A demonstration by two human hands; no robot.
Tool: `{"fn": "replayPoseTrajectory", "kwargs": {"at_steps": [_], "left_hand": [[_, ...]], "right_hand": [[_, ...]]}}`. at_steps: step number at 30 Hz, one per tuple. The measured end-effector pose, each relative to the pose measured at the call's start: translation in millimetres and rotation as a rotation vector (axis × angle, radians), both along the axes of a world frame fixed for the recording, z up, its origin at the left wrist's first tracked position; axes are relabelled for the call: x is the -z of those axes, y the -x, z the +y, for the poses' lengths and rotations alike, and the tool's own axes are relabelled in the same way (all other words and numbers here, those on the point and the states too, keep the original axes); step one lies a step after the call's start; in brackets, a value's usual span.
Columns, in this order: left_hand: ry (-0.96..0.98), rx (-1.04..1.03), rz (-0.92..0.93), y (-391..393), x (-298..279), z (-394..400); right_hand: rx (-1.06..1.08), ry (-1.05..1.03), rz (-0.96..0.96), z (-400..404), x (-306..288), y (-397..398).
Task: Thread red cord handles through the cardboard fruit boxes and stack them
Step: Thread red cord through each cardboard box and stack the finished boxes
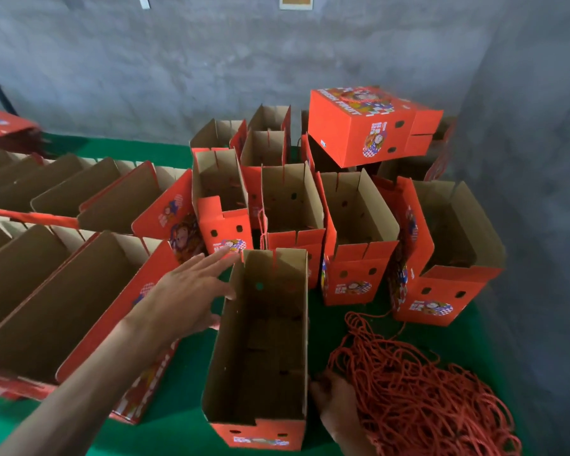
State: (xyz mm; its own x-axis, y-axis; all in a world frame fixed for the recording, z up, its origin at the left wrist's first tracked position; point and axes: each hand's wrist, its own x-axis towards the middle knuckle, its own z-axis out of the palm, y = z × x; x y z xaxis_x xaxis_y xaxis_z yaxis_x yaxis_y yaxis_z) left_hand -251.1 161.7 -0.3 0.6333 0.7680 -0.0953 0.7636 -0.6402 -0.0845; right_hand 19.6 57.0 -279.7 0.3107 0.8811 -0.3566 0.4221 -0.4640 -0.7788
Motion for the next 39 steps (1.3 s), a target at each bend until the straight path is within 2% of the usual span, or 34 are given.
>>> {"fn": "replayPoseTrajectory", "kwargs": {"at_steps": [2,4,9,14,17,20,24,27,29,32,34,36,39], "left_hand": [[0.004,0.008,-0.035,-7.7,2.9,-3.2],[-0.002,-0.017,-0.059,-16.3,6.3,-8.2],[-0.074,-0.063,-0.051,-42.2,11.7,-21.3],[0.016,-0.054,-0.068,-70.2,16.8,-35.6],[0.101,-0.021,-0.142,-89.0,23.8,-47.2],[0.251,-0.076,-0.227,-101.9,27.5,-52.7],[0.423,-0.215,-0.277,-105.7,28.2,-47.6],[0.420,-0.304,-0.250,-107.7,37.4,-47.0],[0.424,-0.363,-0.303,-109.5,46.4,-44.7],[0.636,-0.490,-0.602,-106.3,54.1,-39.7],[0.767,-0.566,-0.730,-100.2,57.4,-38.4],[0.857,-0.633,-0.778,-94.7,60.5,-35.8],[0.956,-0.715,-0.797,-91.5,64.5,-31.7]], "right_hand": [[0.231,-0.050,0.255,-3.5,0.2,0.5],[0.466,-0.115,0.394,-7.3,1.1,-11.1],[0.667,-0.244,0.410,-19.8,-10.8,-47.7],[0.614,-0.318,0.462,-27.8,-26.5,-46.5],[0.569,-0.254,0.673,-29.8,-33.4,-42.8],[0.584,-0.192,0.933,-29.7,-45.3,-41.8],[0.470,-0.144,1.052,-24.5,-62.3,-46.2],[0.385,-0.127,1.112,-25.2,-64.4,-45.2],[0.450,-0.110,1.078,-29.0,-54.3,-44.6],[0.500,-0.077,0.834,-41.2,-33.1,-42.9],[0.360,-0.032,0.582,-50.1,-19.7,-40.0],[0.171,0.031,0.376,-52.4,-7.4,-31.4],[0.144,0.151,0.138,-42.4,6.3,-17.3]]}}
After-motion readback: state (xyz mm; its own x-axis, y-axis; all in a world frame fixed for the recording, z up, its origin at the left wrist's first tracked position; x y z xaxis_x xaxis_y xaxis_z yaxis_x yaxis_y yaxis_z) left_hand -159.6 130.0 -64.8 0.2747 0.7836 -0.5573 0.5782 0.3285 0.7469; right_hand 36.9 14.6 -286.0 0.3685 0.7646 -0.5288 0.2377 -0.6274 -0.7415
